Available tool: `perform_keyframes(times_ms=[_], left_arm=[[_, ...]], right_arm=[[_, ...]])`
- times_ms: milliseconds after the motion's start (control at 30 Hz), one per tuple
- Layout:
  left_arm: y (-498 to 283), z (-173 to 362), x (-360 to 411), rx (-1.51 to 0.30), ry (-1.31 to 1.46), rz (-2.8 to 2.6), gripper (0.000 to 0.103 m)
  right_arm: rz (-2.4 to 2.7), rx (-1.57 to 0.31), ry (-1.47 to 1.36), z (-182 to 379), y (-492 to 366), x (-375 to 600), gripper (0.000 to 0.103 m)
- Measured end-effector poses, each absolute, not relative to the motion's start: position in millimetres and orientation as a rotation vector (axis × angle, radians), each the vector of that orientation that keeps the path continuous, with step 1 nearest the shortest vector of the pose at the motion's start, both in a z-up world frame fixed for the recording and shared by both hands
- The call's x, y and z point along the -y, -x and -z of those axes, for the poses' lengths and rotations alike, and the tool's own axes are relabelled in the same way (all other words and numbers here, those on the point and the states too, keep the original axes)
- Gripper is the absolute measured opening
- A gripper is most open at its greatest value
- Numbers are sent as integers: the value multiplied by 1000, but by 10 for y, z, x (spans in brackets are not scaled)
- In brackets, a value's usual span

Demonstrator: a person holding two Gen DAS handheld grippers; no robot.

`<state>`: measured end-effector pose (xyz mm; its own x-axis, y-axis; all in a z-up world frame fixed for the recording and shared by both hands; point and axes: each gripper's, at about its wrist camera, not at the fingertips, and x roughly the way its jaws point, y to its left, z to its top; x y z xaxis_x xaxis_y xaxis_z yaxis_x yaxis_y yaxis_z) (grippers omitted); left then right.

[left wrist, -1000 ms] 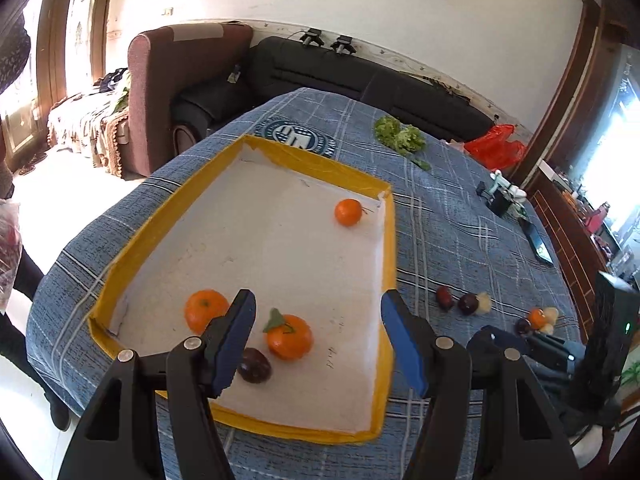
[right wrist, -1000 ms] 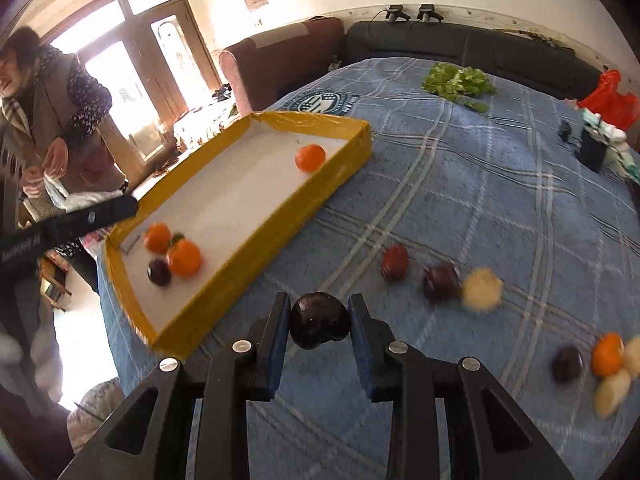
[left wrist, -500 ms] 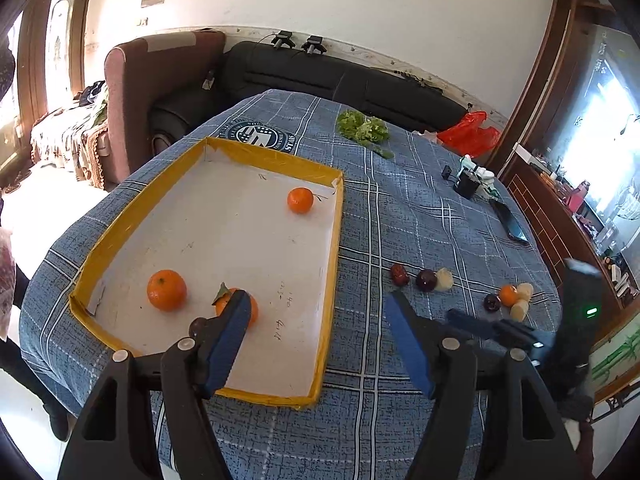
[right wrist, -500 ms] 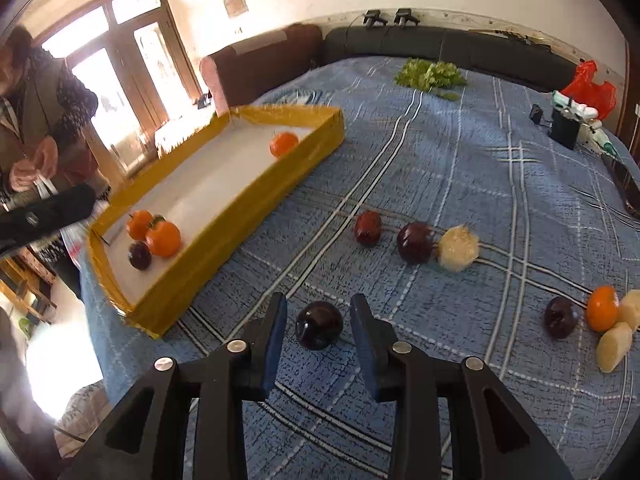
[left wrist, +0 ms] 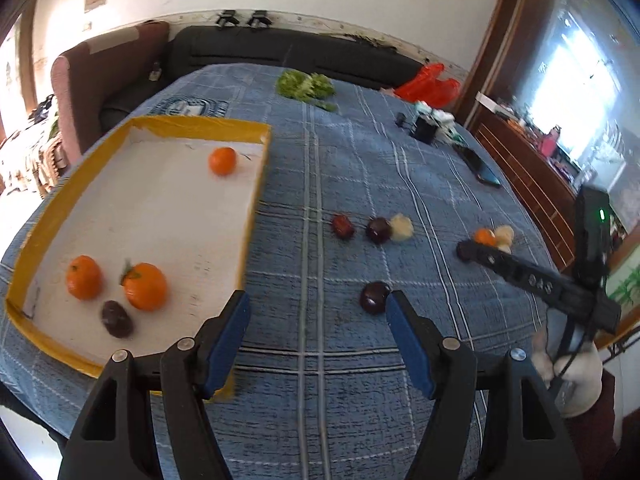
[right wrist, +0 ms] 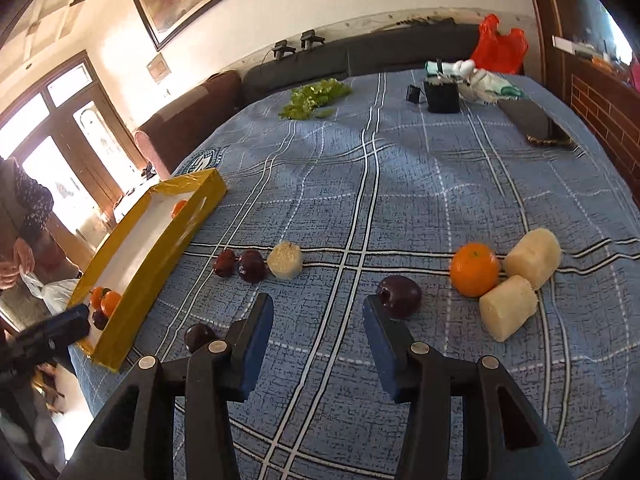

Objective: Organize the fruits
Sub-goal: 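Grasp a dark plum with the left gripper while the right grasps a pale cube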

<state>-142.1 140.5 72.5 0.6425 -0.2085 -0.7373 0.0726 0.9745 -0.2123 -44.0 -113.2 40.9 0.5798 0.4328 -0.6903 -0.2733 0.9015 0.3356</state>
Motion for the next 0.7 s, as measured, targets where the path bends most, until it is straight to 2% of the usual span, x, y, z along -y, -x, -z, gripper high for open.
perform_keyframes(times_ms=[67, 133, 467, 500, 567, 700], left_arm=[[1384, -648, -1281, -878, 160, 192, 66], [1358, -590, -1200, -899, 154, 213, 57], [1229, -435, -1015, -925, 89, 233, 57], [1195, -411, -994, -931, 83, 233, 57], [1136, -362, -956, -942, 75, 235, 57], [1020, -281, -903, -953, 65, 237, 52]], right_arm=[[-431, -875, -198, -396, 307, 1037, 51], [-441, -900, -184, -358, 144, 933, 51], [-478, -922, -117, -90, -180, 635, 46], [-484, -918, -119, -85, -184, 641, 45], [-515, -915, -131, -83, -181, 648, 32], [-499, -894, -79, -111, -128, 590, 31]])
